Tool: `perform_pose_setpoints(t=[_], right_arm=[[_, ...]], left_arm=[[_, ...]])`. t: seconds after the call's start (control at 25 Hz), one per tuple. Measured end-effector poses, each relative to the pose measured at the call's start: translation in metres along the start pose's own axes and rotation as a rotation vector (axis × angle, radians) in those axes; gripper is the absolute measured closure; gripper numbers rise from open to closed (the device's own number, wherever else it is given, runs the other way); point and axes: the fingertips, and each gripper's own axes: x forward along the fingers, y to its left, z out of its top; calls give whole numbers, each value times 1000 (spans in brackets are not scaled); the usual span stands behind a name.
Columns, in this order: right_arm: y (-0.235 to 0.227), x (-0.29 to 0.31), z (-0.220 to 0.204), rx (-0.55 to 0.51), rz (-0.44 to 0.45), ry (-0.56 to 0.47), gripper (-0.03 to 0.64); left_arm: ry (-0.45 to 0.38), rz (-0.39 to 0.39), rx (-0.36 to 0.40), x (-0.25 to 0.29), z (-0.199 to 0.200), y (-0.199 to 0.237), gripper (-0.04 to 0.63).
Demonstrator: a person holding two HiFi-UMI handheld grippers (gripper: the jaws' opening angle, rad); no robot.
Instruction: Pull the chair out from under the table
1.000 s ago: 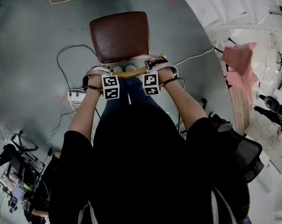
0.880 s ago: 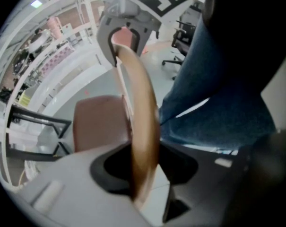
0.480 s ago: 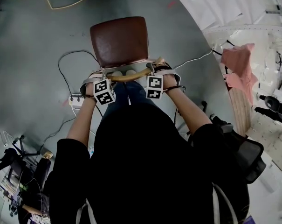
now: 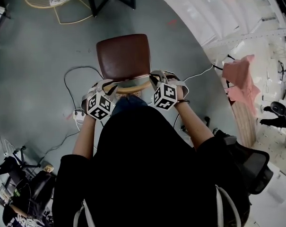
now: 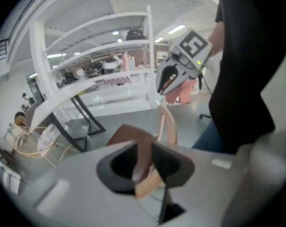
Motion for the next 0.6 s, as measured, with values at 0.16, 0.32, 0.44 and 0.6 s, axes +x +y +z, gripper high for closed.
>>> perform_pose_setpoints(t=[0.16,0.32,0.44,0.6], right_arm=[[-27,-23,26,9,-88,-70,589],[-54,-49,49,29,-186,-132,594],[-77,-78,71,58,-285,-208,595],[-113,-126,104,118,-424,-337,595]], left_arm=[[-66,105,15,-26,31,22,556],[-116,234,60,-52,62,50,586],[-173,316,58,-77,89,67,588],[-300,423,-1,-120,132,86,588]])
